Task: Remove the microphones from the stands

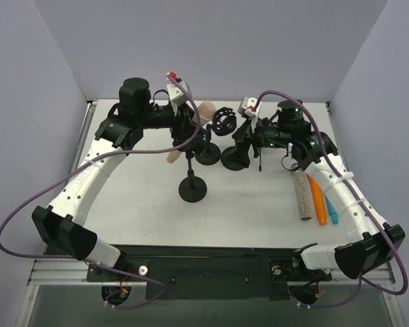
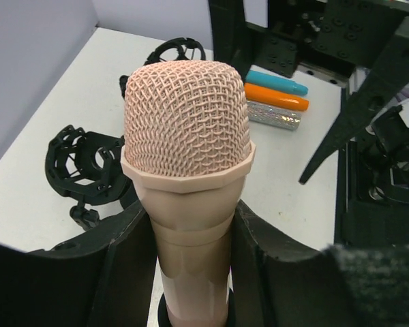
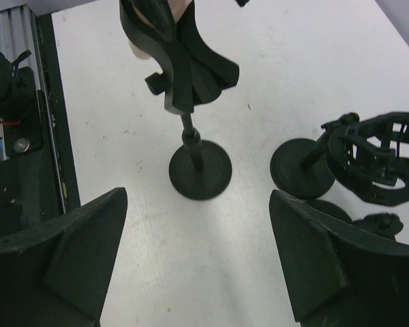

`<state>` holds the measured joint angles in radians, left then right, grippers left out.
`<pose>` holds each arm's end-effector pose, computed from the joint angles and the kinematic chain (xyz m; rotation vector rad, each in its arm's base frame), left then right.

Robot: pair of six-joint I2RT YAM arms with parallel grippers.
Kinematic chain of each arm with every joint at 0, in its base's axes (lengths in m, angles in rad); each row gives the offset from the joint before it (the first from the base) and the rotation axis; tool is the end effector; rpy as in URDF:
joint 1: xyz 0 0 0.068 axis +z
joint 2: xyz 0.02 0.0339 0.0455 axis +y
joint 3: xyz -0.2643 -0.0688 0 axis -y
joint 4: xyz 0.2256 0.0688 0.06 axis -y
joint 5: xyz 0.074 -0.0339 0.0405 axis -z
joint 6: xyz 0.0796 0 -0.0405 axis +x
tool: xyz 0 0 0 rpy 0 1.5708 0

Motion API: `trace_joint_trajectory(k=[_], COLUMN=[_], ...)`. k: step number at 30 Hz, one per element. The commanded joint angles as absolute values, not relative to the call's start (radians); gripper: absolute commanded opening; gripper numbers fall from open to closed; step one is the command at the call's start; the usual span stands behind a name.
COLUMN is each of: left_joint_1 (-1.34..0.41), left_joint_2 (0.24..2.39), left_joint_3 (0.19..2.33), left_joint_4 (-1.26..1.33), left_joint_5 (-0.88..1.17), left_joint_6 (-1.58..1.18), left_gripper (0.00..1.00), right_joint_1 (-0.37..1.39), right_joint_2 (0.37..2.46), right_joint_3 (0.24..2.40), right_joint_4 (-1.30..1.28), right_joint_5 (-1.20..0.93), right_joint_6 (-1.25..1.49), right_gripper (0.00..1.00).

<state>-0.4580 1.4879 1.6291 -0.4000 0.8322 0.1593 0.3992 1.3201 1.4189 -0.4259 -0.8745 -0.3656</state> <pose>0.2757 -0.2015 0.4354 1.0986 1.4863 -0.9651 0.2448 0.1695 0.4113 -1.2065 1.4160 0.8456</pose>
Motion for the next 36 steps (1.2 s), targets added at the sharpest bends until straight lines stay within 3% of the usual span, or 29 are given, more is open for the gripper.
trace_joint_trajectory(k=[1, 2, 4, 19, 36], left_joint_1=[-0.430, -0.431, -0.437, -0.440, -0.428], left_joint_2=[1.463, 1.457, 1.440, 1.470, 1.493], left_joint_3=[1.704, 1.701, 1.687, 1.740, 1.736], left_joint_4=[-0.419, -0.449, -0.495, -0.575, -0.503], left_joint_5=[1.047, 1.061, 1.086, 1.135, 1.138], left_joint_6=[0.198, 0.231, 0.320, 0.388, 0.359], left_gripper=[0.23, 0.22, 0.21, 0.17, 0.15], right_joint_1=[0.434, 0.440, 0.465, 0.554, 0.575], right_joint_2=[1.304, 1.299, 1.305, 1.394, 1.489], right_joint_3=[1.295, 1.270, 1.229, 1.273, 1.312], right_joint_4=[-0.010, 0.150, 0.218, 0.052, 0.207], right_joint_5=[-0.945, -0.939, -0.930, -1.032, -1.081], right_joint_6=[-0.176, -0.148, -0.155, -0.452, -0.273], right_gripper=[0.81, 0.82, 0.83, 0.83, 0.75])
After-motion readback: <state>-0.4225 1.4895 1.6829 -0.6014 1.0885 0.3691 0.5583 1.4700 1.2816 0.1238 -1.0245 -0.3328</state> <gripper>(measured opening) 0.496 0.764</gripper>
